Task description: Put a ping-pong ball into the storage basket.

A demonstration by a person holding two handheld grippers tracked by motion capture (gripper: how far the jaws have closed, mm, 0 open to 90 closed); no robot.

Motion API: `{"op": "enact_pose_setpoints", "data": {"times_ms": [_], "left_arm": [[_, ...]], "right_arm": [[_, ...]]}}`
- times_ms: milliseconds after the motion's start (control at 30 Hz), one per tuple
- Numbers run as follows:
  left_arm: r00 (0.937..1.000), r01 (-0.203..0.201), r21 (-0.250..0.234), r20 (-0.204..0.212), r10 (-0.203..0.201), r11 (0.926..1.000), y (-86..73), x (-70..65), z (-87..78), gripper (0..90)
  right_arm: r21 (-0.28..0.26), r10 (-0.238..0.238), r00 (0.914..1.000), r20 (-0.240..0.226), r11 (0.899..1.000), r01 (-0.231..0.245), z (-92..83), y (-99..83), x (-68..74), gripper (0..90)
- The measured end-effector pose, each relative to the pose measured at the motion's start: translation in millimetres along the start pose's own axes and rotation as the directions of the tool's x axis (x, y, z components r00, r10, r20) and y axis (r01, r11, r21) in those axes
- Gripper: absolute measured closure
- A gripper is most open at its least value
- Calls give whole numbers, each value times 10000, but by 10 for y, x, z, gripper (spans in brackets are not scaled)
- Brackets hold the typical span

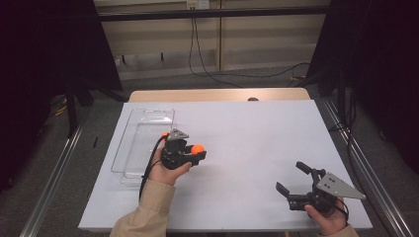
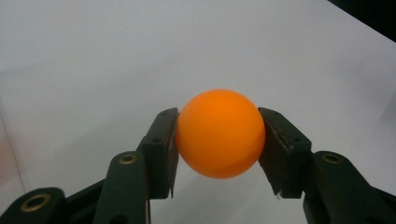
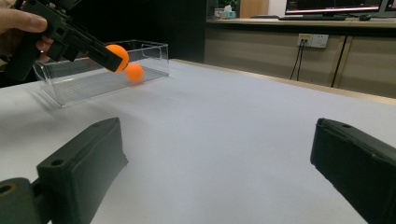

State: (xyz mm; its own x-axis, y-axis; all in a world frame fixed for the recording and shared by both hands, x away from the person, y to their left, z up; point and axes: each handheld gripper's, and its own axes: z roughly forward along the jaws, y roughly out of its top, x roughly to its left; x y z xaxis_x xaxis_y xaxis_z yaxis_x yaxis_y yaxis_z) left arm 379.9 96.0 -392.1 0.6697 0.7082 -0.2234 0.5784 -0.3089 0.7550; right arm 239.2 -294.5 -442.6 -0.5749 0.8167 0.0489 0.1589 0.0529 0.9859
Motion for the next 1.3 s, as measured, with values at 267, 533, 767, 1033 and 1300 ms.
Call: {"op": "enact_pose_setpoints", "data": {"times_ms": [267,533,767,1033,1300], "left_arm": [[10000,3,-23,-46,-4,10000,11,37,-35,508],[9999,95,-104,-74,-96,9999,19,70,-84,508],[9999,137,-151,-97,-138,9998,21,95,-123,508],[9997,185,-168,-160,-187,9997,25,120,-161,508],[9997,192,-131,-163,-195,9997,30,131,-169,508]], "right_arm": [[-18,8,10000,-2,10000,-8,2,1,2,23],[-21,-6,10000,-4,10000,6,5,2,1,22],[32,-12,10000,-10,10000,12,9,4,1,23],[42,-54,10000,-8,10000,54,12,1,-4,23],[40,-45,10000,19,10000,45,6,-1,-7,23]]}}
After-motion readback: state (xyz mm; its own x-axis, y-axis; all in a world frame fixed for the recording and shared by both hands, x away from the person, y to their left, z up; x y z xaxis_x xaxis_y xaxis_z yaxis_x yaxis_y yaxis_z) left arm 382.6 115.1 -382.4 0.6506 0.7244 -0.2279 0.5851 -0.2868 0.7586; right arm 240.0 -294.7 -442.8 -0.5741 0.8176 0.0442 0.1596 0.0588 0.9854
